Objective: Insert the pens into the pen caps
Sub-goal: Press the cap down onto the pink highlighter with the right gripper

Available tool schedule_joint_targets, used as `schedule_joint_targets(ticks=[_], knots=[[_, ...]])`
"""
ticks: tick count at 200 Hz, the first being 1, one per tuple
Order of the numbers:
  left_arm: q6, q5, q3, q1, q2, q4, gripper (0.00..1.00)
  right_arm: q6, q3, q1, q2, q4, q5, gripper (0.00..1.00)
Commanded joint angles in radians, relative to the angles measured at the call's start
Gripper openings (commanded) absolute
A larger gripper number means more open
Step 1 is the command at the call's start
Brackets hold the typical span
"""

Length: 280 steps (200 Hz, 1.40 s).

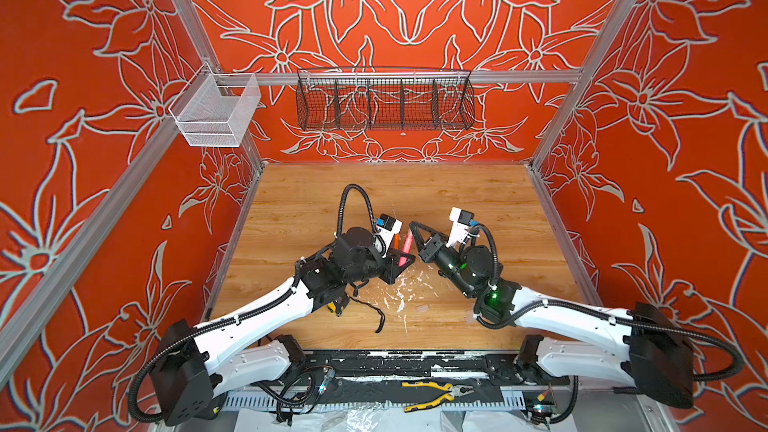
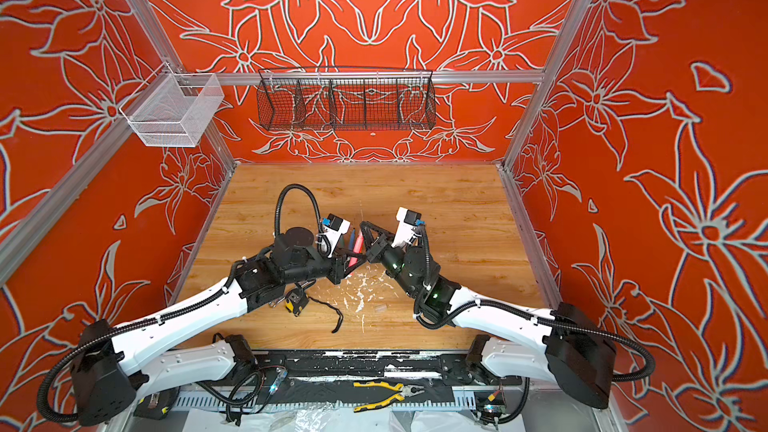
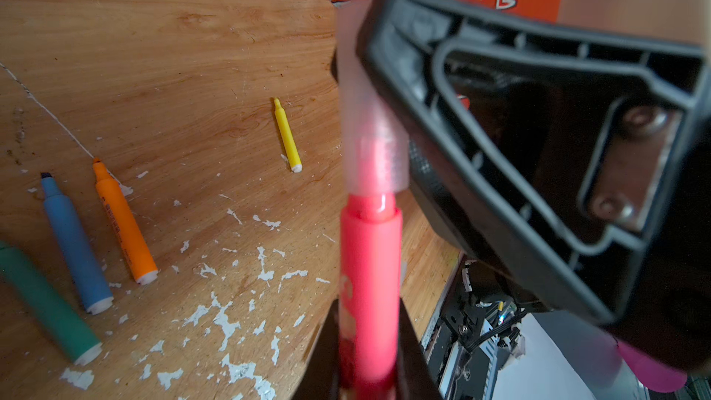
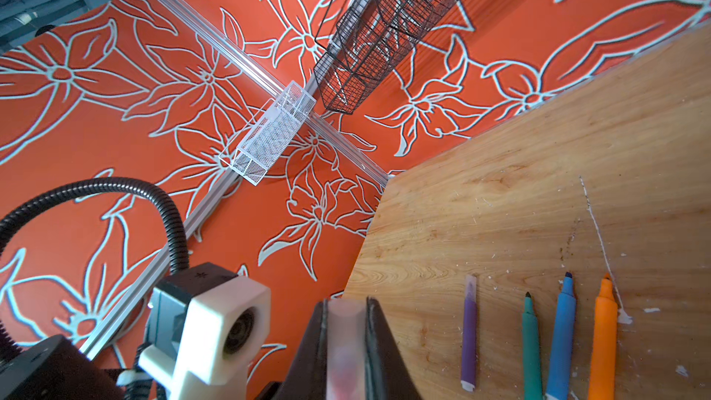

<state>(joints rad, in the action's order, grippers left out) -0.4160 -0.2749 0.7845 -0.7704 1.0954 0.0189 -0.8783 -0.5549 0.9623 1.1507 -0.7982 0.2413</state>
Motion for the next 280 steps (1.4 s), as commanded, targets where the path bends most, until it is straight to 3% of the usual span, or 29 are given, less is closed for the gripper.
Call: schedule_joint_targets(ticks=[1,54,75,118,153,211,255,280], knots=[[0.030,-0.011,0.033,0.008,-0.002,-0.105,0.00,0.059,0.063,0.017,0.011,-0.121,-0.083,0.00],[0.070,-0.029,0.016,0.008,-0.048,-0.173,0.00,0.124,0.122,0.038,0.020,-0.280,-0.155,0.02],[0.090,-0.020,-0.013,0.008,-0.079,-0.197,0.00,0.134,0.118,0.046,0.006,-0.272,-0.180,0.14],[0.143,0.036,-0.078,0.008,-0.152,-0.207,0.00,0.088,0.165,0.048,-0.097,-0.192,-0.121,0.48],[0.195,0.038,-0.104,0.008,-0.157,-0.206,0.00,0.078,0.167,0.050,-0.201,-0.088,-0.134,0.63],[0.304,-0.045,-0.158,-0.002,-0.140,-0.236,0.00,0.095,0.050,0.050,-0.346,0.226,-0.145,0.68],[0.347,-0.029,-0.200,-0.045,-0.140,-0.271,0.00,0.109,-0.063,0.050,-0.297,0.396,-0.132,0.66],[0.354,-0.024,-0.204,-0.057,-0.127,-0.279,0.00,0.113,-0.090,0.050,-0.260,0.401,-0.153,0.62]])
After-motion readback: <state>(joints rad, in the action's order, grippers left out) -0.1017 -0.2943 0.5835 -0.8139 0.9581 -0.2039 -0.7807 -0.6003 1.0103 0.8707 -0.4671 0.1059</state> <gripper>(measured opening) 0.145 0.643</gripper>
